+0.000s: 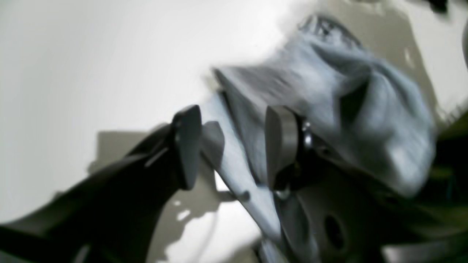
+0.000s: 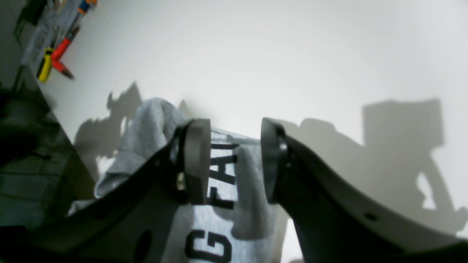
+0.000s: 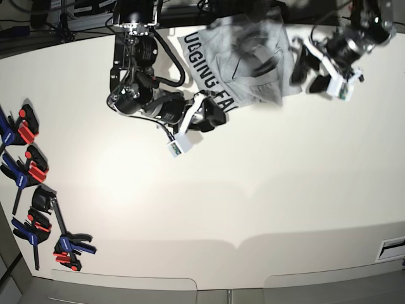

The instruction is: Fold the T-shirt properly

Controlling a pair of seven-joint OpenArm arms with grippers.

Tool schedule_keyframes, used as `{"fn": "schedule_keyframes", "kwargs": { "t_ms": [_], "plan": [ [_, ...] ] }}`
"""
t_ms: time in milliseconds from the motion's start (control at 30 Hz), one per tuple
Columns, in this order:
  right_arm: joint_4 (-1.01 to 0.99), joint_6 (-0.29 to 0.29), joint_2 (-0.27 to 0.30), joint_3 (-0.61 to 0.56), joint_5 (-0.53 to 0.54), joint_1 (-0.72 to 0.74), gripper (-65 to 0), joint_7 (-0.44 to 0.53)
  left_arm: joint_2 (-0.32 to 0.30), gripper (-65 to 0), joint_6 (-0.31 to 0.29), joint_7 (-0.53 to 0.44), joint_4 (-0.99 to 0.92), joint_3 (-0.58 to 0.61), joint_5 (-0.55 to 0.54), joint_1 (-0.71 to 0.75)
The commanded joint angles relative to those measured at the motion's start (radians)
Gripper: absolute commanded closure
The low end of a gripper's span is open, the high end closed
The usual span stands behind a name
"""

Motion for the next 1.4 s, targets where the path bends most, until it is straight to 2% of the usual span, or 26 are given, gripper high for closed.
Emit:
{"fn": "schedule_keyframes", "kwargs": {
  "t_ms": [0, 100, 300, 433, 667, 833, 900, 967, 1133, 1200, 1233, 1367],
  "plan": [
    [0.016, 0.004, -0.002, 0.000, 0.023, 0.016, -21.2, 0.026, 0.003, -29.3, -0.002, -0.009, -0.020, -0.003, -0.036, -0.021],
    [0.016, 0.004, -0.002, 0.000, 0.023, 0.016, -21.2, 0.026, 0.034, -33.1, -0.002, 0.025, -0.109, -0.003, -0.100, -0.064],
    [0.016, 0.004, -0.002, 0.000, 0.023, 0.016, -21.2, 0.026, 0.053, -33.1, -0.010, 0.046, -0.143, 0.011, -0.146, -0.068],
    [0.016, 0.004, -0.003, 0.000, 0.023, 0.016, -21.2, 0.026, 0.053, -33.1, -0.010, 0.046, -0.143, 0.071, -0.145, -0.068],
    [0.016, 0.004, -0.003, 0.000, 0.023, 0.016, -21.2, 0.026, 0.053, -31.3, -0.008, 0.019, -0.145, 0.167, -0.045, -0.079],
    [0.016, 0.004, -0.003, 0.000, 0.023, 0.016, -21.2, 0.026, 0.056, -23.8, -0.006, 0.005, -0.145, 0.167, -0.028, -0.079],
    [0.016, 0.004, -0.003, 0.000, 0.023, 0.016, -21.2, 0.026, 0.067, -20.1, 0.020, -0.005, -0.145, 0.167, 0.002, -0.079],
    [0.016, 0.004, -0.003, 0.000, 0.024, 0.016, -21.2, 0.026, 0.077, -17.2, 0.022, -0.006, -0.145, 0.167, 0.005, -0.079],
    [0.016, 0.004, -0.003, 0.000, 0.026, 0.016, -21.2, 0.026, 0.100, -14.9, 0.022, -0.008, -0.145, 0.167, 0.005, -0.079],
    [0.016, 0.004, -0.002, 0.000, 0.026, 0.016, -21.2, 0.026, 0.100, -7.7, 0.022, -0.008, -0.145, 0.167, 0.014, -0.079],
    [0.016, 0.004, -0.003, 0.000, 0.026, 0.016, -21.2, 0.026, 0.100, -0.8, 0.022, -0.008, -0.145, 0.167, 0.026, -0.079],
    [0.016, 0.004, -0.003, 0.000, 0.026, 0.016, -21.2, 0.026, 0.097, 0.0, 0.021, -0.009, -0.145, 0.163, 0.052, -0.079]
  ]
}}
